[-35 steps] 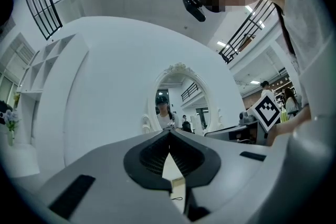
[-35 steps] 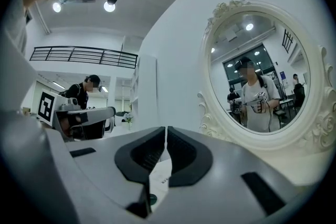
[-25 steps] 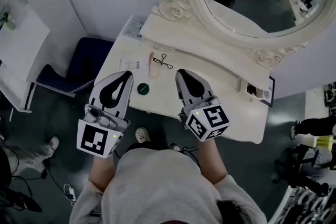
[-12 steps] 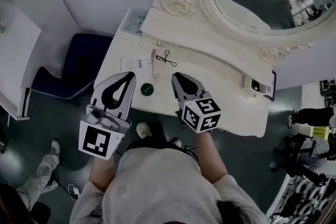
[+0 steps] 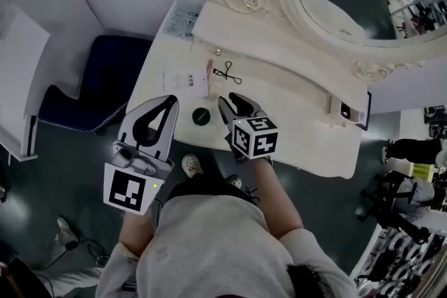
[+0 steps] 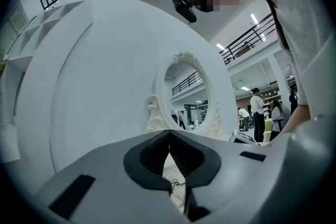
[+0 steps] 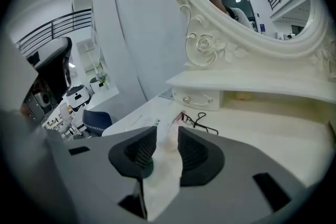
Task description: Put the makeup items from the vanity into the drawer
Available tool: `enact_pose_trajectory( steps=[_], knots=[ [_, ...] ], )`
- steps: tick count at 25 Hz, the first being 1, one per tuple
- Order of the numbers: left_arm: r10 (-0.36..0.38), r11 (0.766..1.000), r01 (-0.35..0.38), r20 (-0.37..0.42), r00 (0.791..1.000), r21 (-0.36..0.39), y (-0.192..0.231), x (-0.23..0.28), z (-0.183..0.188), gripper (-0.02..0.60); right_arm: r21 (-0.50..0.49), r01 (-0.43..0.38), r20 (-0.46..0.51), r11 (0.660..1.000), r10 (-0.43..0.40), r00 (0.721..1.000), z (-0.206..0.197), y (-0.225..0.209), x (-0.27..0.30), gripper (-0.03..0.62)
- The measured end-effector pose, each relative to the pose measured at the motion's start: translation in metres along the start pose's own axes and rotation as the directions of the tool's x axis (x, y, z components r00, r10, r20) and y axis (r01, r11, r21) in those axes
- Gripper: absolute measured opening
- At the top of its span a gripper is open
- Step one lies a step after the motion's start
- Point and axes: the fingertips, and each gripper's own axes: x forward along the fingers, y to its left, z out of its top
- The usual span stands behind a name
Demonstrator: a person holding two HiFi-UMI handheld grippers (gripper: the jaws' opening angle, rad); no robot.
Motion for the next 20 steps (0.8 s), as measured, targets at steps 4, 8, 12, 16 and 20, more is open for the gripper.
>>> enact_pose_trajectory(
  steps=[4,8,12,16,20],
  knots=[
    [0.003,1.000,-0.003,0.001,1.000,-0.003,0.005,-0.001,-0.004,0.015,0.024,0.018,-0.047,1.000,-0.016,0.999,-0.012,-0.003,0.016,0.145],
    [0.014,1.000,-0.014,0.002,1.000,-0.011,0.010,-0.002,-0.008,0.014,0.053,0.044,-0.082,0.998,-0.040,0.996,-0.022,-0.009,0.030,0.185],
    [0.026,1.000,-0.026,-0.007,1.000,-0.016,0.017,-0.006,-0.012,0.015,0.069,0.076,-0.110,0.995,-0.068,0.992,-0.030,-0.012,0.043,0.213],
    [0.038,0.999,-0.038,-0.012,0.999,-0.019,0.024,-0.009,-0.015,0.015,0.069,0.095,-0.136,0.993,-0.085,0.987,-0.035,-0.013,0.052,0.218],
    [0.047,0.999,-0.048,-0.015,0.999,-0.020,0.028,-0.012,-0.017,0.015,0.068,0.108,-0.157,0.992,-0.096,0.983,-0.041,-0.014,0.058,0.218]
  ],
)
